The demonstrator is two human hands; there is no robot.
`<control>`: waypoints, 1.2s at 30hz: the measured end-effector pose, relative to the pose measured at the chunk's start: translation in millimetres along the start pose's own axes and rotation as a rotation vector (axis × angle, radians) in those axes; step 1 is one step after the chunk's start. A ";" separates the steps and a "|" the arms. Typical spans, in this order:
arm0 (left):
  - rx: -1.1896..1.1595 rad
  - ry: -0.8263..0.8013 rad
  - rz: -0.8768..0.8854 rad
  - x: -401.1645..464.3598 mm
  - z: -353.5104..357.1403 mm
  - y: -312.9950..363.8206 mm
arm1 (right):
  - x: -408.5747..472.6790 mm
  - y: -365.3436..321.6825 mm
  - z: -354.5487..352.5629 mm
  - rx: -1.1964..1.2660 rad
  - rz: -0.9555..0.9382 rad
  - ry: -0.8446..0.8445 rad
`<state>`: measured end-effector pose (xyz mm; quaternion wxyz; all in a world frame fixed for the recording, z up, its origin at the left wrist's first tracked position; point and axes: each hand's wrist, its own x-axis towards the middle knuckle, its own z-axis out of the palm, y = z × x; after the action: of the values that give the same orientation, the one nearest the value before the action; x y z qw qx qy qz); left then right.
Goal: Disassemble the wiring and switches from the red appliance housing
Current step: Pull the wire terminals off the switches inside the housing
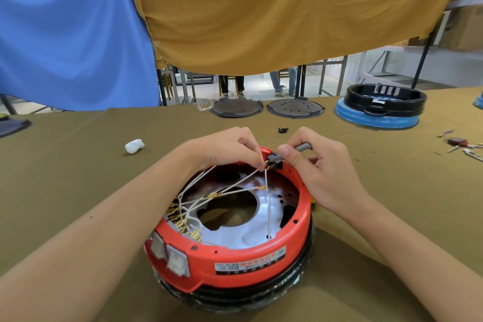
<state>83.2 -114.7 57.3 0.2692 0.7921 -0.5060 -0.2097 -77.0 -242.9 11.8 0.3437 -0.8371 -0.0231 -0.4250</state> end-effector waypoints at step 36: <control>-0.002 0.007 0.012 -2.4 -0.1 4.7 | 0.6 7.5 -2.4 0.159 0.110 0.018</control>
<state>79.0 -114.0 60.5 0.2731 0.7895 -0.5096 -0.2060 -75.8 -250.2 9.0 0.4322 -0.8032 -0.0077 -0.4100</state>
